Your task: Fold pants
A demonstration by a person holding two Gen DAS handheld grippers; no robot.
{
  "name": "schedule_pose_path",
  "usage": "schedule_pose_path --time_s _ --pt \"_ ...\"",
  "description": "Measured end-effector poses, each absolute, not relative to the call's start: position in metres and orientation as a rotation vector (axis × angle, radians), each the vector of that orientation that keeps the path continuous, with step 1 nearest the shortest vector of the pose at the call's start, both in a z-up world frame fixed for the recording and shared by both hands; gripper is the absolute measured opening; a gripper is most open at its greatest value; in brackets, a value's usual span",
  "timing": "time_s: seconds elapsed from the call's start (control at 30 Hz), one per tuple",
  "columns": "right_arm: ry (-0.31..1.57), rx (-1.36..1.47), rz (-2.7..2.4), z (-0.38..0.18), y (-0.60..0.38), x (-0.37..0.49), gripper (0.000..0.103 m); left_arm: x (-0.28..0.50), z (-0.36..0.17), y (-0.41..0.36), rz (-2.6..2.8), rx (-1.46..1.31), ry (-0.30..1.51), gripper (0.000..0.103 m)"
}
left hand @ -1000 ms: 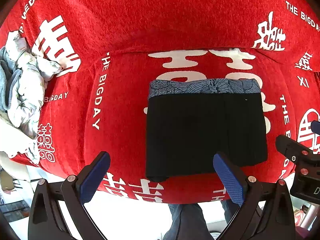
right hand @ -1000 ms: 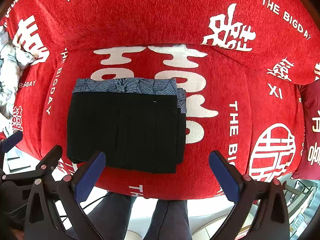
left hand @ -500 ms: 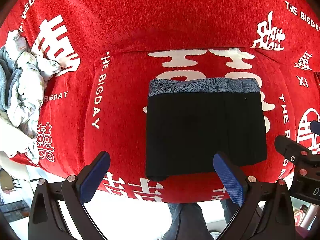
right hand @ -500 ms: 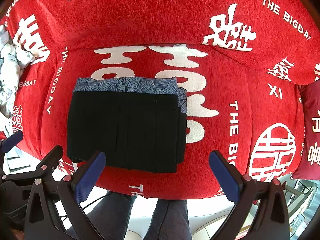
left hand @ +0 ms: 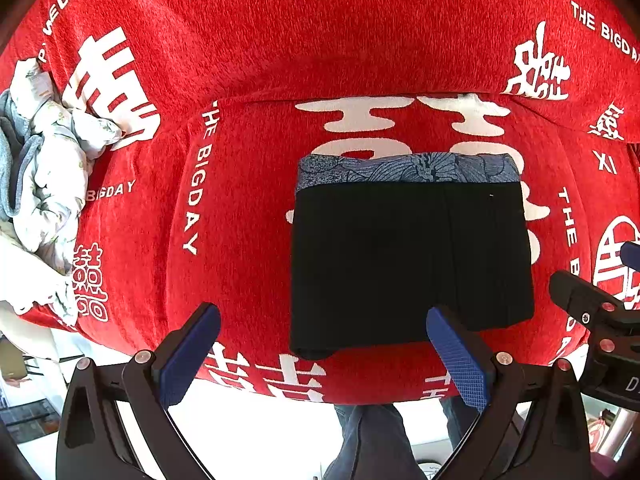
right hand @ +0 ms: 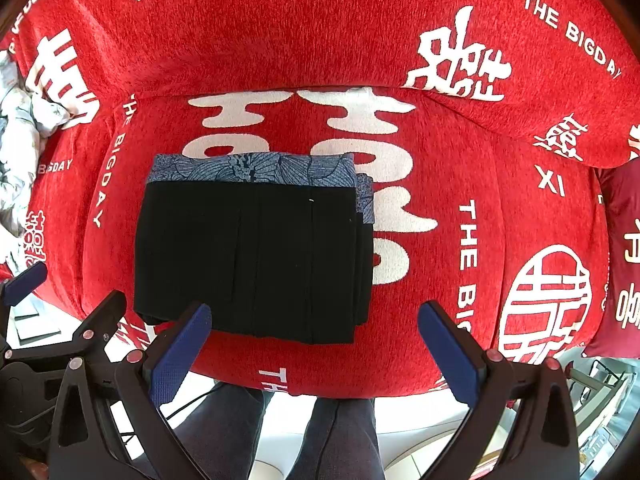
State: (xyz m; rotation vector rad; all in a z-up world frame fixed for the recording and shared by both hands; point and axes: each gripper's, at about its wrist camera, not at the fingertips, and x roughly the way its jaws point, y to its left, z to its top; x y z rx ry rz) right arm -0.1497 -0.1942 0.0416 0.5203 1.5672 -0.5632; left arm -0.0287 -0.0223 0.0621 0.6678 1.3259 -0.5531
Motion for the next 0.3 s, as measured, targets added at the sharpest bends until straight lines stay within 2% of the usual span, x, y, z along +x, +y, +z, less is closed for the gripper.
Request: schedule_pose_path --time_s 0.3 --pt "1.57 0.522 -0.565 0.0407 -0.1925 -0.151 0.103 -0.0271 0.0628 -0.0206 -0.56 0.657 1.321 0.103"
